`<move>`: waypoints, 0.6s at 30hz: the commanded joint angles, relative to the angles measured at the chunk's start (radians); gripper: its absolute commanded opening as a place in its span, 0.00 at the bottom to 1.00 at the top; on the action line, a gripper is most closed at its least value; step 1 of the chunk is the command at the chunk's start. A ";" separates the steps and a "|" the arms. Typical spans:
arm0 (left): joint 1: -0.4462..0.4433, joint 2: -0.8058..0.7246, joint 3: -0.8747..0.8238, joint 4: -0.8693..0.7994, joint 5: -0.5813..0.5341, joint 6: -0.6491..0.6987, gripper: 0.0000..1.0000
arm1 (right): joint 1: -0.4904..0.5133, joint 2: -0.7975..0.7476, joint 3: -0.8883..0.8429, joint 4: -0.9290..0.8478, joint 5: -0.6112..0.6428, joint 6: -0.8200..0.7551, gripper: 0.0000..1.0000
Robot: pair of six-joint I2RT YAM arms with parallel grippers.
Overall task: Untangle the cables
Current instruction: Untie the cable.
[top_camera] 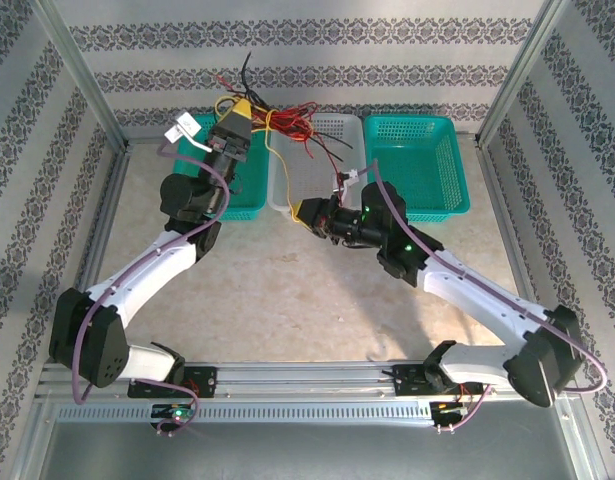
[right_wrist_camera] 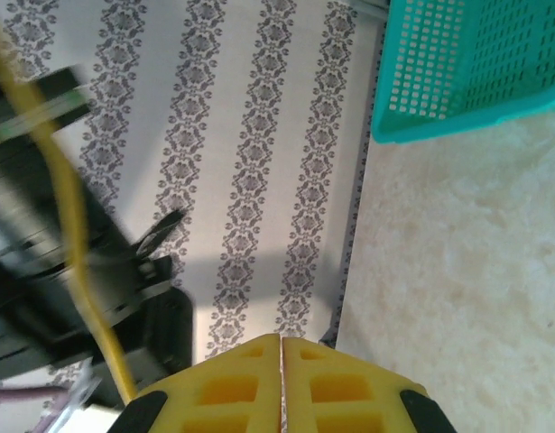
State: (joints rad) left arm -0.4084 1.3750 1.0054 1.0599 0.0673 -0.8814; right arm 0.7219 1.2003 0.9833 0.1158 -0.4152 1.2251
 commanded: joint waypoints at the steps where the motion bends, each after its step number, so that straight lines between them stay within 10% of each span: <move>1: 0.018 -0.008 -0.028 -0.005 -0.055 0.081 0.00 | 0.045 -0.089 0.048 -0.127 0.062 -0.077 0.00; 18: 0.015 -0.119 -0.219 -0.109 0.226 0.036 0.00 | -0.008 0.108 0.900 -0.719 0.097 -0.479 0.00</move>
State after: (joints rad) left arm -0.4034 1.2980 0.8085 0.9688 0.2039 -0.8452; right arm 0.7330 1.2713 1.7607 -0.4934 -0.3218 0.8585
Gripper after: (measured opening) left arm 0.120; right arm 0.063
